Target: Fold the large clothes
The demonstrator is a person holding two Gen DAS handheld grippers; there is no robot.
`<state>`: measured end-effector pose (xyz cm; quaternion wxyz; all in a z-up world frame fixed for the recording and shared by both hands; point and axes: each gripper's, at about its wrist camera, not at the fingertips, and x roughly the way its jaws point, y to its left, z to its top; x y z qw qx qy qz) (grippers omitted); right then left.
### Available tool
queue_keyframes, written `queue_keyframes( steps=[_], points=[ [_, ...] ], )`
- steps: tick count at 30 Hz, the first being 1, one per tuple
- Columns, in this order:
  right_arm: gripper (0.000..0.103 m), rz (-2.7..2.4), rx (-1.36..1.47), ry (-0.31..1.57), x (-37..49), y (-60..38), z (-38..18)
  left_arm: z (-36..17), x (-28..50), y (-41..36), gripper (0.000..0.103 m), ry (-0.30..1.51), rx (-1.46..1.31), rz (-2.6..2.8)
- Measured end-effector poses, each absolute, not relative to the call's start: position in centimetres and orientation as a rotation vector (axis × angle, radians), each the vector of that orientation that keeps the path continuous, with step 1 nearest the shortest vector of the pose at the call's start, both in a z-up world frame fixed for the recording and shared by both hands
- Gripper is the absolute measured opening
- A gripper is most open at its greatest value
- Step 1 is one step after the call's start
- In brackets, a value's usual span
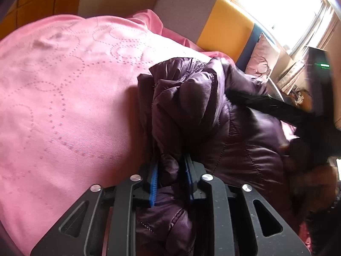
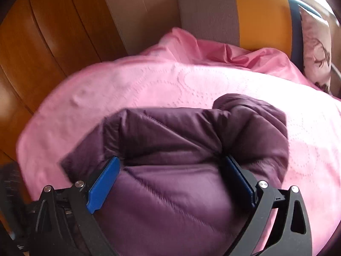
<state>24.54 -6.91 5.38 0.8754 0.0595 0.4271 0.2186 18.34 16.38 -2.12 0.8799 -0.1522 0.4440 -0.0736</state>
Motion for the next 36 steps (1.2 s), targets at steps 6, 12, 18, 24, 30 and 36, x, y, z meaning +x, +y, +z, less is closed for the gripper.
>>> queue_keyframes(
  steps=[6,12,18,24,30,36],
  points=[
    [0.101,0.449,0.381,0.877,20.9,-15.3,5.6,-2.1,17.6,17.4,0.044,0.91,-0.33,-0.14],
    [0.1,0.578,0.639,0.988,19.4,-17.4,0.3,-2.8,17.8,18.0,0.044,0.912,-0.383,-0.187],
    [0.07,0.678,0.704,0.992,19.2,-16.5,-0.4,-3.7,17.6,19.2,0.03,0.9,-0.53,-0.296],
    [0.052,0.688,0.6,0.871,16.4,-18.9,4.3,-2.1,16.9,16.4,0.025,0.869,-0.523,-0.38],
    [0.052,0.577,0.552,0.757,12.5,-26.5,7.4,-0.6,18.0,8.3,0.025,0.881,-0.493,-0.53],
    [0.052,0.382,0.568,0.717,9.3,-36.8,6.9,0.1,20.7,-4.8,0.025,0.944,-0.346,-0.685]
  ],
)
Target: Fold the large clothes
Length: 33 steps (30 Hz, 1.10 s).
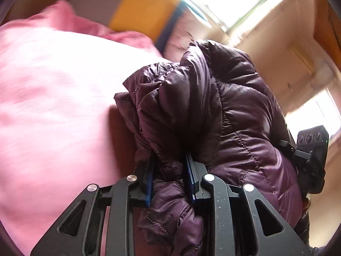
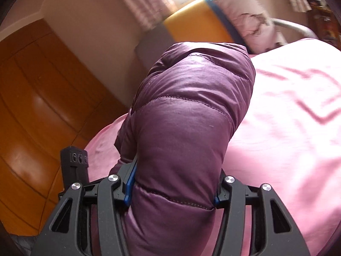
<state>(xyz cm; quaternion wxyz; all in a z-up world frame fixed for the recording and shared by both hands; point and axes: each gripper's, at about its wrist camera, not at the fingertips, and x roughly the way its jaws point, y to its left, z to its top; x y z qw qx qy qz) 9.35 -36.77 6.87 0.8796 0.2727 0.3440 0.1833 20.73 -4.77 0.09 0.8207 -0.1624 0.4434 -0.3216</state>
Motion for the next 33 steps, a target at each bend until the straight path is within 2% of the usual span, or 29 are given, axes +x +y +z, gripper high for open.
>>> queue_keyframes(
  steps=[3,6,10,11,15,21,25,27,33],
  points=[
    [0.052,0.272,0.568,0.768,8.6,-40.2,4.2,-0.6,21.9,-10.2,0.025,0.984,-0.236,-0.7],
    [0.057,0.235,0.629,0.803,7.9,-42.0,1.2,-1.5,22.0,-14.4,0.025,0.992,-0.098,-0.672],
    [0.084,0.165,0.616,0.778,6.3,-43.4,1.6,-0.9,22.0,-15.2,0.025,0.984,-0.043,-0.635],
    [0.087,0.138,0.583,0.774,5.9,-43.1,2.3,-0.5,21.8,-15.2,0.025,0.974,-0.025,-0.624],
    [0.087,0.024,0.419,0.717,4.5,-43.0,5.3,2.5,20.8,-14.0,0.025,0.889,0.029,-0.587],
    [0.086,0.019,0.248,0.632,3.4,-37.3,9.0,7.4,19.3,-13.6,0.025,0.746,-0.013,-0.608],
    [0.085,0.067,0.162,0.654,3.5,-34.2,7.8,9.4,20.6,-17.8,0.025,0.739,0.008,-0.691],
    [0.08,0.082,0.135,0.687,4.6,-33.1,6.7,8.6,21.7,-18.8,0.025,0.782,0.008,-0.712],
    [0.08,0.075,0.118,0.708,4.6,-31.5,3.6,1.3,23.6,-19.9,0.025,0.939,-0.041,-0.697]
  ],
)
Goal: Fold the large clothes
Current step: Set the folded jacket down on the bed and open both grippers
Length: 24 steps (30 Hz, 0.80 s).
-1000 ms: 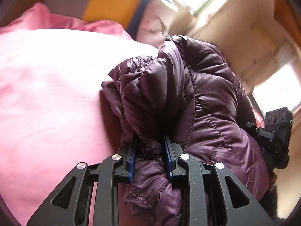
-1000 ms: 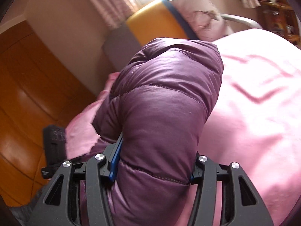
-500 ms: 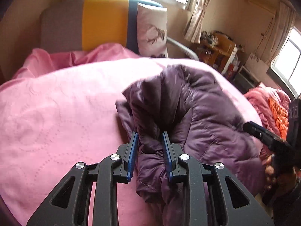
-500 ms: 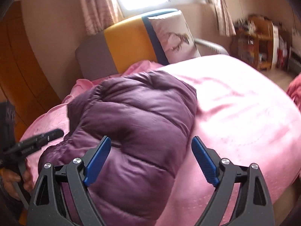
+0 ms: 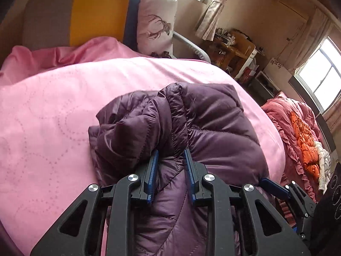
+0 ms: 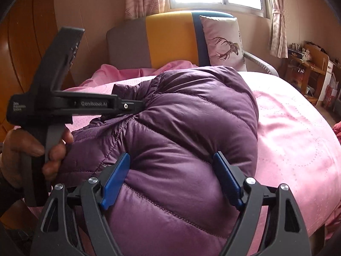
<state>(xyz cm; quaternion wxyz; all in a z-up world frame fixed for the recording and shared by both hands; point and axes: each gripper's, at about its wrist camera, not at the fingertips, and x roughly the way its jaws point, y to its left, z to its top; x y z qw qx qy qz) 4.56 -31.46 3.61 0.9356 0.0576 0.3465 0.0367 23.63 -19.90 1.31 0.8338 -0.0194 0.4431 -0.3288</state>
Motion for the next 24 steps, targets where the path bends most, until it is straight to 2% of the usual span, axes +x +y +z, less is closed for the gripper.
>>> queue_keyframes(
  steps=[6,10,11,12,14,15,16,24],
  points=[
    [0.08,0.018,0.001,0.683,4.8,-28.7,0.9,-1.2,22.8,-17.9,0.025,0.914,-0.108,-0.665],
    [0.081,-0.024,-0.006,0.706,4.2,-27.8,1.7,-0.2,21.9,-18.0,0.025,0.87,-0.061,-0.616],
    [0.083,-0.036,0.001,0.71,3.9,-27.8,2.1,0.3,21.4,-18.0,0.025,0.857,-0.044,-0.597],
    [0.086,-0.053,0.019,0.711,3.5,-27.8,2.4,0.9,20.8,-18.0,0.029,0.837,-0.017,-0.569],
    [0.09,-0.069,0.057,0.708,2.8,-28.0,3.2,1.9,19.5,-17.9,0.052,0.8,0.016,-0.533],
    [0.091,-0.085,0.077,0.707,2.3,-28.1,3.5,2.4,18.8,-17.6,0.08,0.778,0.021,-0.514],
    [0.092,-0.097,0.093,0.707,2.0,-28.2,3.7,2.8,18.2,-17.0,0.088,0.752,0.016,-0.488],
    [0.094,-0.165,0.177,0.72,-0.2,-28.7,5.2,4.3,16.1,-13.5,0.089,0.711,-0.016,-0.417]
  ],
)
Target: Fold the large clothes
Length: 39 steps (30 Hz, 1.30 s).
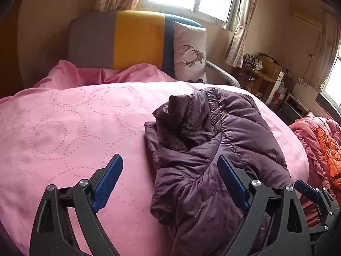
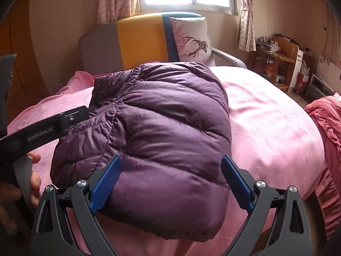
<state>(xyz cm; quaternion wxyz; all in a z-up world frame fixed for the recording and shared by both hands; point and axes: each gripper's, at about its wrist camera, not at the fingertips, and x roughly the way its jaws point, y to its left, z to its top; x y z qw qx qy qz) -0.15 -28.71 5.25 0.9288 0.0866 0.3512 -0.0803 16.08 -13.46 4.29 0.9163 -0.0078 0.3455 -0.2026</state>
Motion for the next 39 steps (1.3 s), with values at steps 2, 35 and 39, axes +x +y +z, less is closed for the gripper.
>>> queue_keyframes(
  steps=[2,35,39],
  points=[
    [0.094,-0.176,0.178,0.723,-0.2,-28.6,5.5,4.5,15.5,-12.7,0.09,0.698,-0.017,-0.4],
    [0.101,-0.454,0.223,0.651,-7.3,-27.2,8.3,4.2,6.7,-7.9,0.099,0.653,0.032,-0.268],
    [0.101,-0.449,0.2,0.639,-7.6,-26.7,8.4,4.6,6.2,-8.2,0.099,0.648,0.021,-0.259]
  ],
)
